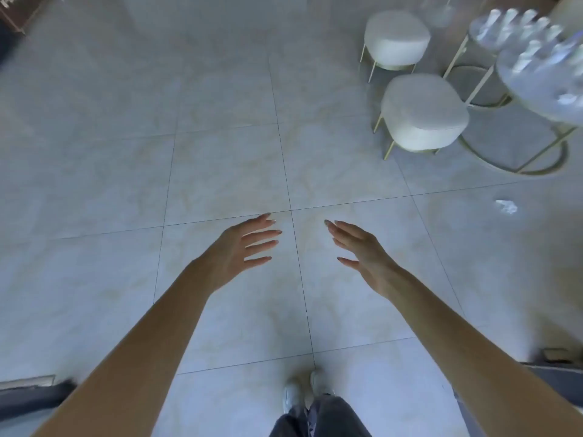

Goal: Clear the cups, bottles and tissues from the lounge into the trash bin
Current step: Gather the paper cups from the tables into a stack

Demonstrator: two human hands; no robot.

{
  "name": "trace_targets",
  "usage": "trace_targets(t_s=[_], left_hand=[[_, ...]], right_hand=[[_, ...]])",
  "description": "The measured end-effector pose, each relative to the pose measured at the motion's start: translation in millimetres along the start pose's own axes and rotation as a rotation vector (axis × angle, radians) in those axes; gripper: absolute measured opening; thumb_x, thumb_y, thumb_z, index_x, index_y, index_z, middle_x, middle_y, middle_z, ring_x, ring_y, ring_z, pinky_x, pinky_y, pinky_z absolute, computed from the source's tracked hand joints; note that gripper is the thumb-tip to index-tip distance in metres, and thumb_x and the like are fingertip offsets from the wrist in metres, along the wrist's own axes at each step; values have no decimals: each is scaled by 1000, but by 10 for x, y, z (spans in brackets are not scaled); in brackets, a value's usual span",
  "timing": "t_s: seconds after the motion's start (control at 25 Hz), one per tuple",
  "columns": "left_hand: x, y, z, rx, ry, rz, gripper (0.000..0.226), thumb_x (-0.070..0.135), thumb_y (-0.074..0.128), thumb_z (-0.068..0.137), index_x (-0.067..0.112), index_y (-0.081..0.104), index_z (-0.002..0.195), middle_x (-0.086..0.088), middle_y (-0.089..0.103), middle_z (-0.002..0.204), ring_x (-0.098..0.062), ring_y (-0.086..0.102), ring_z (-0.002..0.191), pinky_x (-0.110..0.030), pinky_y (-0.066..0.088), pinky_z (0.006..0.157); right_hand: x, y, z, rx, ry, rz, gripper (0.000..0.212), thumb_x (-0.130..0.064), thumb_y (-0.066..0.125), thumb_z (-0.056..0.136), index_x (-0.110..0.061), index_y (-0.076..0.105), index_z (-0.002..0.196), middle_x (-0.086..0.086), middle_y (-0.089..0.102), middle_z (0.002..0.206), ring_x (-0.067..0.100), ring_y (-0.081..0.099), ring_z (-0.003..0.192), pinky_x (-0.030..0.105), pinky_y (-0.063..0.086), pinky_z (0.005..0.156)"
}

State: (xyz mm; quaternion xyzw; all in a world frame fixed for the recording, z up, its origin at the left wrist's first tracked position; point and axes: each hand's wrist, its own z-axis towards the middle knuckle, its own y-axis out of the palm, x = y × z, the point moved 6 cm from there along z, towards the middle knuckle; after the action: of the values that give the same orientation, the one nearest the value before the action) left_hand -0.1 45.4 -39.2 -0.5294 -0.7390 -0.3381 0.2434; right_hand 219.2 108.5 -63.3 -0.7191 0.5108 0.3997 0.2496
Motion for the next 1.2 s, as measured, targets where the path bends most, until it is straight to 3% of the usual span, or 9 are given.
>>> trace_targets(t_s=[0.24, 0.36, 0.56, 0.76, 0.96, 1.2], left_hand=[[143, 708, 351, -106, -46, 82, 26, 35, 61, 90, 26, 68, 113, -2, 72, 119, -21, 65, 115, -45, 47, 103], [217, 1262, 648, -179, -63, 155, 28, 34, 58, 92, 26, 65, 119, -1, 72, 120, -20, 65, 114, -44, 48, 102], [422, 2435, 1205, -285, -91, 277, 30, 33, 56, 94, 25, 64, 122, 0, 71, 121, -20, 65, 115, -44, 48, 103], [655, 3493, 1659, -330, -106, 399, 28, 34, 57, 93, 23, 65, 117, -2, 70, 121, -21, 64, 115, -45, 46, 105], [954, 4512, 2017, -415, -65, 467, 33, 37, 58, 93, 22, 63, 121, 0, 70, 120, -18, 63, 114, -42, 46, 104], [1231, 5602, 2595, -538, -77, 546, 31, 42, 61, 90, 25, 65, 116, 1, 70, 121, -18, 61, 118, -42, 45, 106]], right_hand=[[-67, -648, -132, 108, -14, 125, 72, -47, 72, 77, -23, 46, 140, -12, 57, 134, 10, 53, 123, 46, 42, 107], [-128, -1149, -169, 172, -34, 182, 72, -46, 73, 76, -22, 46, 139, -11, 57, 135, 10, 53, 124, 47, 42, 107], [-247, -2281, -226, 339, -55, 252, 99, -60, 78, 50, -23, 48, 137, -10, 59, 131, 11, 51, 125, 46, 44, 105], [-414, -3378, -290, 477, -55, 340, 81, -52, 74, 72, -22, 44, 141, -10, 58, 125, 13, 51, 124, 45, 45, 105], [-696, -4287, -423, 596, -122, 392, 109, -67, 77, 45, -23, 46, 140, -7, 54, 133, 16, 51, 125, 45, 47, 102], [-1007, -5223, -253, 699, -163, 463, 106, -63, 76, 49, -21, 44, 141, -5, 52, 134, 18, 51, 124, 44, 49, 99]])
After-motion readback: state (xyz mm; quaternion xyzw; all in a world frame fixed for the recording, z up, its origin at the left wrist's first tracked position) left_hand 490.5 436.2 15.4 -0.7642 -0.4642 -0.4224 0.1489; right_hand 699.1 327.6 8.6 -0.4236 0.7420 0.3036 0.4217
